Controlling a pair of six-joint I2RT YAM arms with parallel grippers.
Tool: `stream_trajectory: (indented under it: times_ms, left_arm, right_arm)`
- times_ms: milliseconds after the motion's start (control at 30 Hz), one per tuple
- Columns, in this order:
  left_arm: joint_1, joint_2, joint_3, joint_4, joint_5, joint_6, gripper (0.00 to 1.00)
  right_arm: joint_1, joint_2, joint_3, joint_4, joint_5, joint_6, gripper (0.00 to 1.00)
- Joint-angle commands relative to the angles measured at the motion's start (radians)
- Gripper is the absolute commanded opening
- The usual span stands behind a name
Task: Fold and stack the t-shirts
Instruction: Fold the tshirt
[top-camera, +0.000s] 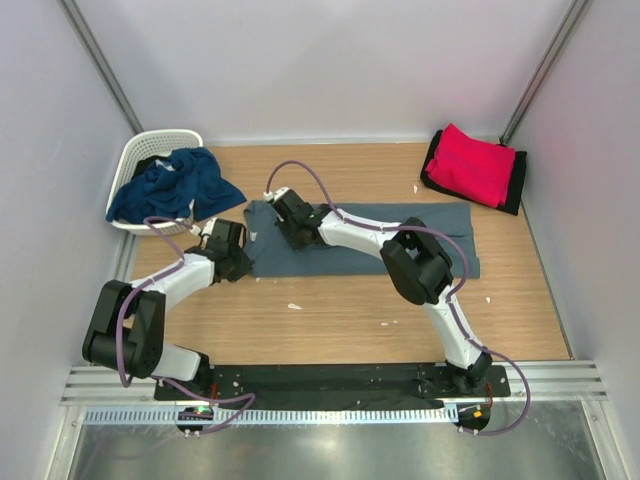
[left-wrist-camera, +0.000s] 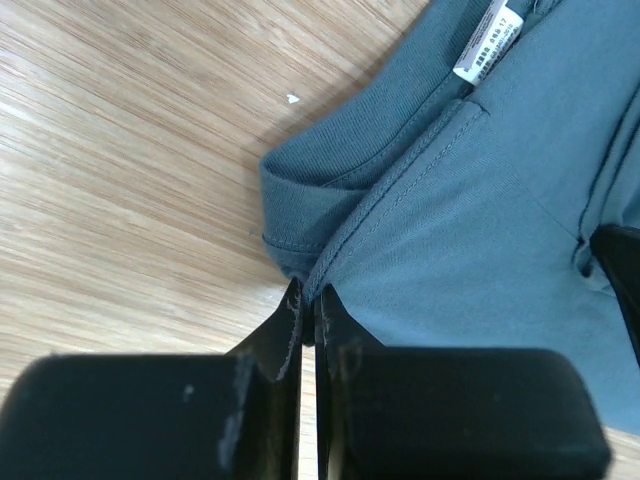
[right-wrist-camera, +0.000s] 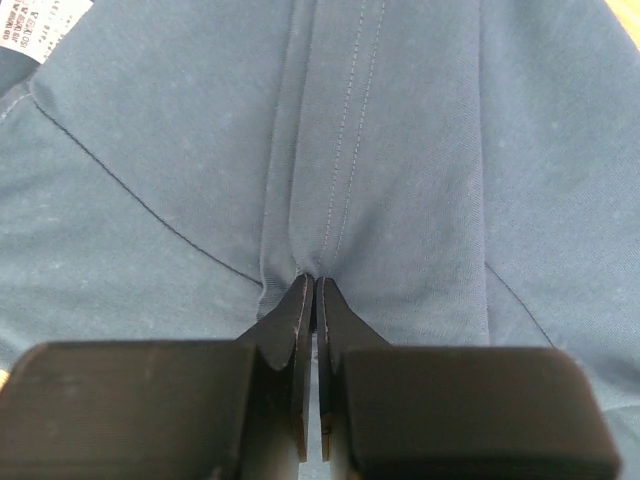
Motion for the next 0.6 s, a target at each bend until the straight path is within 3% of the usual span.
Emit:
stream_trajectory:
  times_ms: [0, 133, 567]
  left_arm:
    - [0.006, -0.026, 0.034, -0.058, -0.07, 0.054, 0.0]
    - [0.006, -0.046, 0.055, -0.101, -0.122, 0.098, 0.0]
    - [0.008, -0.047, 0.066, -0.162, -0.15, 0.152, 0.0]
  right_arm:
    - [-0.003, -0.037, 0.001, 0.013, 0.03, 0.005, 0.06]
    - [-0.029, -0.06, 0.013, 0.015, 0.03, 0.002, 0.02]
    - [-0.158, -0.107, 0.011, 0.016, -0.015, -0.024, 0.01]
